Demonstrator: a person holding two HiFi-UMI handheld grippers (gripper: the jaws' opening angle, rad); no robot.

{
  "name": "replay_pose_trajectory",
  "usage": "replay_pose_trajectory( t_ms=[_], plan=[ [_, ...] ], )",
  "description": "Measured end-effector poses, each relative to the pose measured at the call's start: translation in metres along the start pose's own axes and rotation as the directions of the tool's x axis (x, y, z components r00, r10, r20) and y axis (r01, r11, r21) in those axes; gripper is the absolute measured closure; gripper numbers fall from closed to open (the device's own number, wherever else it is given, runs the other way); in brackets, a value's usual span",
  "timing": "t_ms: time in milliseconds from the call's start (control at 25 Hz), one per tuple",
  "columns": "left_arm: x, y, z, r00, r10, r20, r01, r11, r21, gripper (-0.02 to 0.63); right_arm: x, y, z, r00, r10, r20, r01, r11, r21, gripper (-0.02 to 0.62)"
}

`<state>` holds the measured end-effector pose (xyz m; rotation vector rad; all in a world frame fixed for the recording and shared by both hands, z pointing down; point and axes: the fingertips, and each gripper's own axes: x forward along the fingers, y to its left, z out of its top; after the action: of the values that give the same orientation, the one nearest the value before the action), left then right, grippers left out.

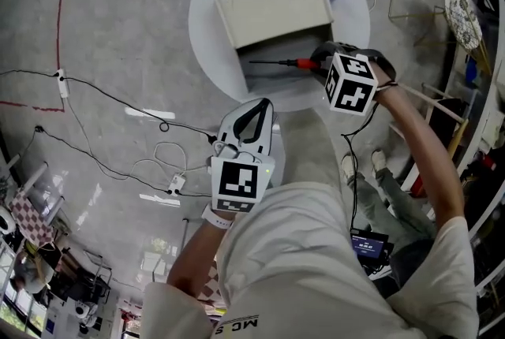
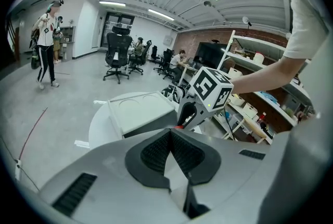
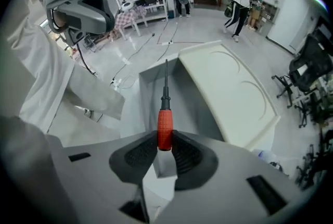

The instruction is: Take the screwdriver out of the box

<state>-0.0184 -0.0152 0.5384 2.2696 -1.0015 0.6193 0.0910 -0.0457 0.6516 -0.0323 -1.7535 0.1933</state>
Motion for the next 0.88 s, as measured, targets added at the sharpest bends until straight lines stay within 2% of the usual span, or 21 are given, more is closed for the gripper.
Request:
replay_pose_trajectory(
  t_ms=[240,520,680,880],
  plan=[
    [-0.010,0.001,0.012,1.000,-0.009,0.010,0.009,1.000,0.019,0.595,-0.027,-0.001,0.013,0.990,-0.106,0.088,0.098,0.991,0.088,0.451],
    [-0.024,0.004,0.035,0.999,-0.013,0.037,0.011,0.999,0.044,0.595,-0.066,0.002,0.031,0.953,-0.227,0.199,0.185,0.960,0.210,0.451],
    [-0.031,0.006,0.046,0.999,-0.009,0.054,0.006,0.999,0.054,0.595,-0.088,0.009,0.040,0.922,-0.286,0.260,0.209,0.935,0.286,0.451],
    [-0.039,0.001,0.057,0.997,-0.013,0.070,0.008,0.997,0.076,0.595,-0.125,0.013,0.045,0.857,-0.384,0.343,0.227,0.880,0.418,0.451]
  ],
)
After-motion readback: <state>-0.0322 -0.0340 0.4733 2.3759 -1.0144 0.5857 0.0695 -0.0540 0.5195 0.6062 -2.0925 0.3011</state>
